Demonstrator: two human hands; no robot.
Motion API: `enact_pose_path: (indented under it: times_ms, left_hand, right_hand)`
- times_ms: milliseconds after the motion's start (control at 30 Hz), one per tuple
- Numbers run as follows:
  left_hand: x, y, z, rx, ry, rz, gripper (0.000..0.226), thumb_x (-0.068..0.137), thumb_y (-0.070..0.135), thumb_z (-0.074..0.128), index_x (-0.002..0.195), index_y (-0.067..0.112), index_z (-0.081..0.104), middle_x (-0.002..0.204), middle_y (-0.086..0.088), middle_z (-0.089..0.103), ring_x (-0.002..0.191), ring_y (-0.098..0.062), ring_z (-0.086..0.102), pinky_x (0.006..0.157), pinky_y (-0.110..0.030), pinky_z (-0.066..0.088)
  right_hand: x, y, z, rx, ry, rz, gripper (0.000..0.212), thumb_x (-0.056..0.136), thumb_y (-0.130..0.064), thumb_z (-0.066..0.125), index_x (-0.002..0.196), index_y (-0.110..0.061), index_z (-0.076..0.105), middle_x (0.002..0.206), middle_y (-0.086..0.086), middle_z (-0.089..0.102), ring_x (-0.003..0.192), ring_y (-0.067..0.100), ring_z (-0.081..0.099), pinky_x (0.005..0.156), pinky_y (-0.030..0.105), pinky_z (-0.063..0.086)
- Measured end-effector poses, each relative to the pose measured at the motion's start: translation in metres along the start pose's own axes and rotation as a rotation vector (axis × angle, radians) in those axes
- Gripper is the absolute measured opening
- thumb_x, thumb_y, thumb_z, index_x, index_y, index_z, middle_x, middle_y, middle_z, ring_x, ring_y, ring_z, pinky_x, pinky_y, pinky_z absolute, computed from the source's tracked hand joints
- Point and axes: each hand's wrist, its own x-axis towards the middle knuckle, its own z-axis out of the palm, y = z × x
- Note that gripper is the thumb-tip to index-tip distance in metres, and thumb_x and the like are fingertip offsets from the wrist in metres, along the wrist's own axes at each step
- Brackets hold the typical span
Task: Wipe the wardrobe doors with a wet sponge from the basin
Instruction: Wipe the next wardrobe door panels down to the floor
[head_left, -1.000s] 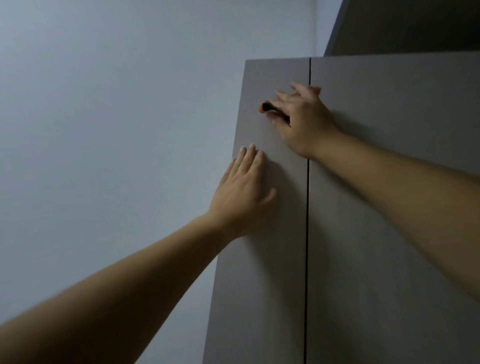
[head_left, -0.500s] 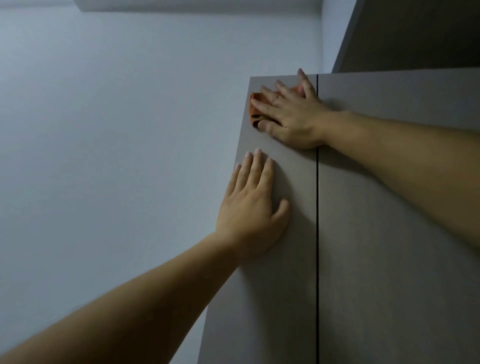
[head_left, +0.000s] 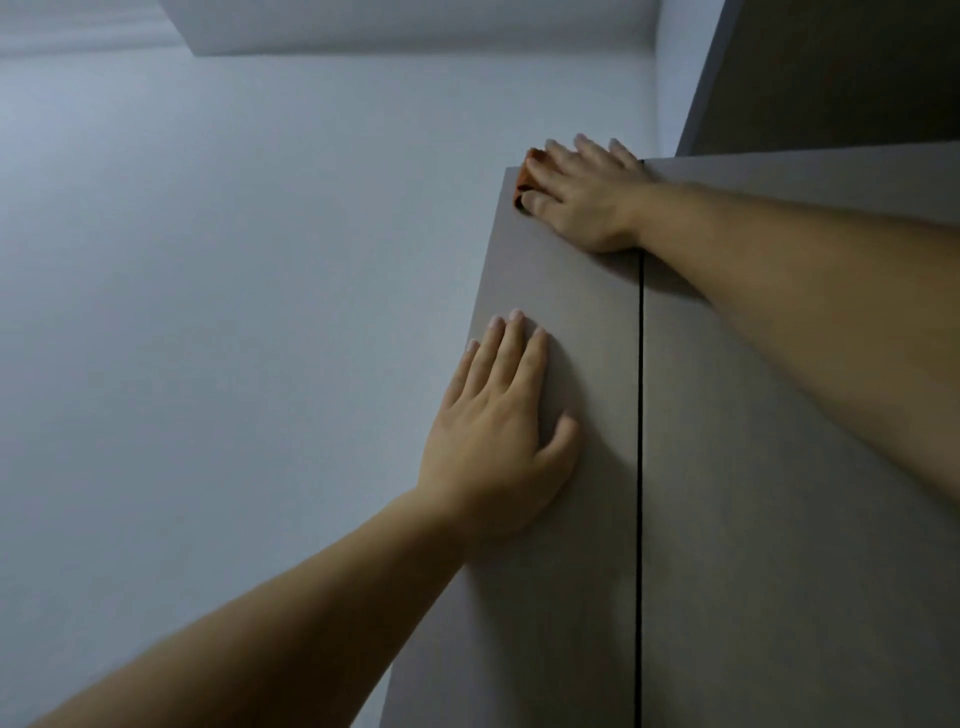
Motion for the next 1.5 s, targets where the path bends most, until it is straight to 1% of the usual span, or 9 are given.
enact_pose_path:
  times_ms: [200, 367, 600, 733, 800, 967, 1133, 1300, 1500]
  left_hand:
    - [0.0, 0.0, 0.002, -0.004, 0.015, 0.007, 0.078, 0.104, 0.057, 0.029, 0.16, 0.028, -0.016, 0.165, 0.007, -0.029, 0.148, -0.007, -0.034, 0.119, -0.026, -0.021]
    - [0.0, -0.001, 0.004, -0.016, 0.036, 0.013, 0.078, 0.103, 0.059, 0.027, 0.16, 0.027, -0.017, 0.166, 0.006, -0.028, 0.149, -0.008, -0.033, 0.119, -0.026, -0.021]
    - [-0.002, -0.005, 0.005, -0.036, 0.059, 0.045, 0.08, 0.103, 0.059, 0.025, 0.161, 0.021, -0.016, 0.167, 0.0, -0.026, 0.15, -0.012, -0.031, 0.119, -0.029, -0.022]
    - [-0.003, -0.002, 0.004, -0.034, 0.032, 0.033, 0.078, 0.104, 0.057, 0.024, 0.161, 0.022, -0.016, 0.166, 0.0, -0.028, 0.15, -0.014, -0.032, 0.123, -0.033, -0.019]
    - [-0.002, -0.002, 0.004, -0.037, 0.037, 0.038, 0.078, 0.104, 0.056, 0.024, 0.161, 0.021, -0.015, 0.167, -0.001, -0.026, 0.151, -0.015, -0.031, 0.123, -0.033, -0.019]
    - [-0.002, -0.003, 0.007, -0.02, 0.046, 0.048, 0.079, 0.101, 0.057, 0.019, 0.161, 0.019, -0.014, 0.167, -0.004, -0.026, 0.151, -0.017, -0.031, 0.124, -0.034, -0.018]
    - [-0.003, -0.005, 0.009, -0.023, 0.043, 0.06, 0.079, 0.099, 0.059, 0.017, 0.161, 0.02, -0.015, 0.167, -0.003, -0.026, 0.151, -0.017, -0.031, 0.124, -0.035, -0.017]
    - [-0.003, -0.002, 0.009, -0.011, 0.041, 0.067, 0.077, 0.095, 0.058, 0.014, 0.162, 0.028, -0.007, 0.168, -0.006, -0.022, 0.152, -0.021, -0.029, 0.124, -0.037, -0.017]
    - [-0.001, -0.002, 0.009, 0.025, 0.031, 0.057, 0.075, 0.095, 0.059, 0.014, 0.162, 0.03, -0.006, 0.169, -0.005, -0.02, 0.153, -0.022, -0.027, 0.125, -0.037, -0.015]
  right_hand:
    - [-0.039, -0.025, 0.023, -0.055, -0.003, -0.299, 0.07, 0.1, -0.069, 0.012, 0.161, -0.038, -0.004, 0.171, -0.009, -0.009, 0.157, 0.018, -0.008, 0.127, 0.046, -0.004]
    - [-0.002, -0.013, 0.005, -0.013, -0.011, 0.016, 0.067, 0.103, -0.064, 0.01, 0.162, -0.034, -0.005, 0.171, -0.006, -0.011, 0.157, 0.021, -0.012, 0.126, 0.049, -0.008]
    - [-0.081, -0.008, 0.021, -0.041, -0.039, -0.173, 0.072, 0.096, -0.067, 0.007, 0.161, -0.039, -0.005, 0.17, -0.012, -0.012, 0.156, 0.015, -0.012, 0.126, 0.045, -0.006]
    - [-0.04, 0.017, 0.008, -0.05, -0.028, 0.105, 0.065, 0.103, -0.063, 0.01, 0.161, -0.037, -0.006, 0.171, -0.01, -0.012, 0.157, 0.019, -0.011, 0.126, 0.045, -0.006]
    - [-0.038, 0.003, 0.009, -0.03, -0.009, 0.153, 0.065, 0.104, -0.062, 0.011, 0.162, -0.036, -0.006, 0.171, -0.008, -0.012, 0.157, 0.02, -0.011, 0.126, 0.048, -0.007]
    - [-0.071, 0.0, 0.02, -0.07, -0.037, -0.114, 0.074, 0.096, -0.067, 0.006, 0.161, -0.036, -0.006, 0.17, -0.012, -0.012, 0.156, 0.014, -0.011, 0.126, 0.045, -0.006]
    - [-0.046, 0.03, 0.006, -0.057, -0.019, 0.216, 0.067, 0.103, -0.064, 0.011, 0.161, -0.036, -0.008, 0.171, -0.008, -0.011, 0.158, 0.02, -0.009, 0.127, 0.048, -0.005]
    - [-0.096, 0.011, 0.022, -0.079, -0.033, -0.052, 0.073, 0.096, -0.067, 0.005, 0.161, -0.036, -0.008, 0.17, -0.01, -0.011, 0.157, 0.017, -0.01, 0.126, 0.045, -0.006]
    - [-0.061, 0.049, 0.004, -0.046, -0.035, 0.247, 0.066, 0.105, -0.063, 0.013, 0.162, -0.036, -0.006, 0.171, -0.008, -0.012, 0.158, 0.02, -0.009, 0.126, 0.047, -0.006]
